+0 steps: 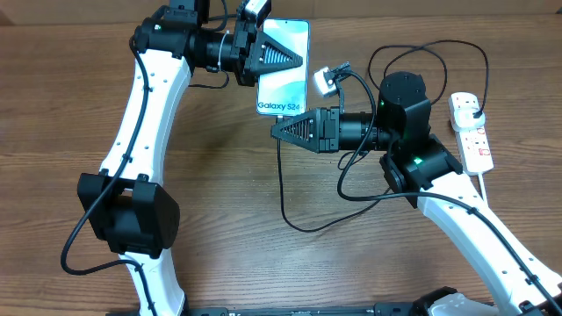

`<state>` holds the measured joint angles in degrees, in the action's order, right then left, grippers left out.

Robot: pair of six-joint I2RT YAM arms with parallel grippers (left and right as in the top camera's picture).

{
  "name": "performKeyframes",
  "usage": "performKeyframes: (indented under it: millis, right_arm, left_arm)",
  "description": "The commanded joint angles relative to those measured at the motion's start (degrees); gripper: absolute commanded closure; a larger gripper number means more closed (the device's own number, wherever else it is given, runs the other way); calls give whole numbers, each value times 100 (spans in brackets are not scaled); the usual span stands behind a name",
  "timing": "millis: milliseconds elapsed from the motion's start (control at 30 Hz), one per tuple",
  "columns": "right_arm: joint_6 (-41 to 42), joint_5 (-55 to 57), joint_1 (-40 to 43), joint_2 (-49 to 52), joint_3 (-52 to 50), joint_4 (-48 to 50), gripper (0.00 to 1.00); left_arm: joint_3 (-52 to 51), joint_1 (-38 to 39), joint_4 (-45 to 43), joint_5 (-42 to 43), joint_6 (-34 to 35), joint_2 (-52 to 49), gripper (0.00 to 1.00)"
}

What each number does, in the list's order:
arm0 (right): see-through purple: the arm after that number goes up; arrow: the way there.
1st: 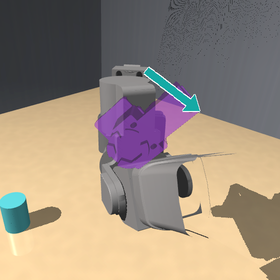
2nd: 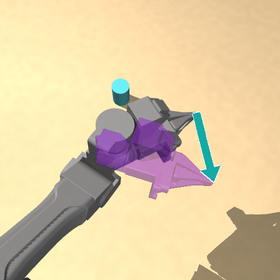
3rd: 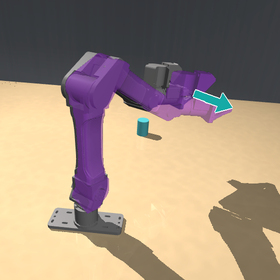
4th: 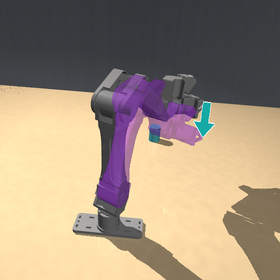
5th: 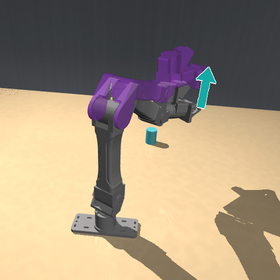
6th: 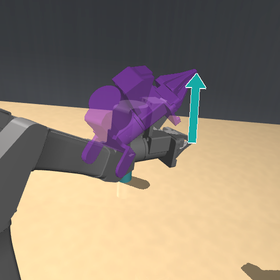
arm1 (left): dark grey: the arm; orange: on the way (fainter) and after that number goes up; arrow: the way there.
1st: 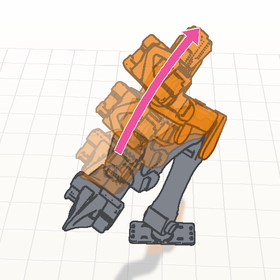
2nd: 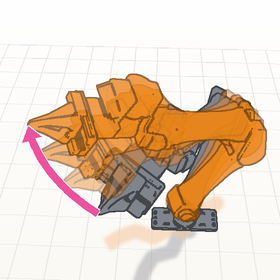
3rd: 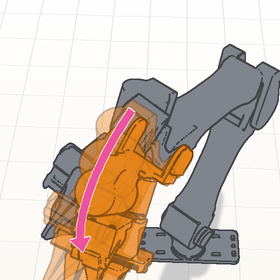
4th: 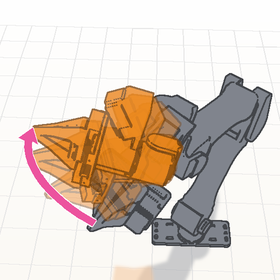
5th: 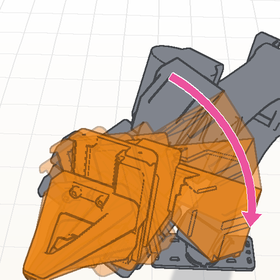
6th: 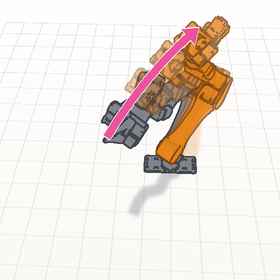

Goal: Plug charger to phone and switch on socket
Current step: 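Lower the phone with the cable onto the table and release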

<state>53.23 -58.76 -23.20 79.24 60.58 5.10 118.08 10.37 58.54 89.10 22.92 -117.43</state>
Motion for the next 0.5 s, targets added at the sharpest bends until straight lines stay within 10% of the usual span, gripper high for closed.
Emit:
performKeyframes:
  millis: [0, 267, 467]
  right_arm:
    - [-76, 363, 219, -70, 127, 129, 31]
    - [-306, 188, 439, -70, 127, 127, 1]
    - [-643, -105, 581, -70, 127, 448, 0]
  left_arm:
    - [52, 22, 13, 50, -343, 70, 96]
    - [52, 31, 35, 48, -498, 70, 96]
    - [52, 203, 155, 2, -772, 70, 96]
